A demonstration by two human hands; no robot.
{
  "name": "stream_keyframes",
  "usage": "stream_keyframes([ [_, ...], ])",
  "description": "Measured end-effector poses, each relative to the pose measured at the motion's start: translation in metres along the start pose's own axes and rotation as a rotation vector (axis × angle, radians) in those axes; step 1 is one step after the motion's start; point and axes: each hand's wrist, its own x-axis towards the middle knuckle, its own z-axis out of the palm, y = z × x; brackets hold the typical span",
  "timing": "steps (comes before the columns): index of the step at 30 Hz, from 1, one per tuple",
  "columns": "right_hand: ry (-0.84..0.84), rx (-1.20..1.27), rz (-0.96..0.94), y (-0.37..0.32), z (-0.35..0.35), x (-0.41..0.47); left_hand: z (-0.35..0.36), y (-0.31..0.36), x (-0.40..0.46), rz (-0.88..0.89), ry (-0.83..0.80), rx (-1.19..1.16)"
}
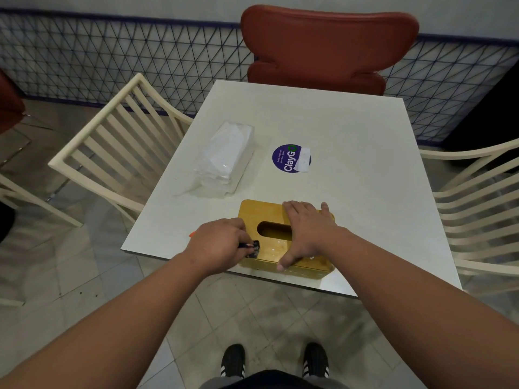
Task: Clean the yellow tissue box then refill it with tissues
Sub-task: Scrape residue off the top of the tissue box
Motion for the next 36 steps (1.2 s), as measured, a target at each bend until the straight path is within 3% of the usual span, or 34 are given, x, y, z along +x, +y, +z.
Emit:
stream_keyframes([
  [3,0.001,0.006,0.002,0.0,-0.001,-0.001,-0.002,-0.006,-0.003,-0.056,0.003,0.021],
  [9,-0.022,-0.019,-0.01,0.002,-0.001,-0.003,0.002,0.033,0.013,0.043,-0.018,0.038],
  [15,-0.08,-0.038,0.005,0.028,-0.008,-0.009,-0.008,0.01,0.004,-0.02,-0.048,0.048],
  [21,-0.073,-0.066,0.021,0.027,-0.001,-0.014,-0.002,0.043,0.018,0.094,-0.06,0.096],
  [26,-0.072,-0.059,0.023,0.026,-0.001,-0.012,-0.006,0.022,0.012,0.006,-0.062,0.085],
  [32,-0.06,-0.054,0.035,0.025,-0.002,-0.014,0.002,0.052,0.024,0.101,-0.06,0.113],
  [36,-0.063,-0.032,0.031,0.026,-0.001,-0.014,-0.005,0.03,0.017,0.014,-0.089,0.099],
])
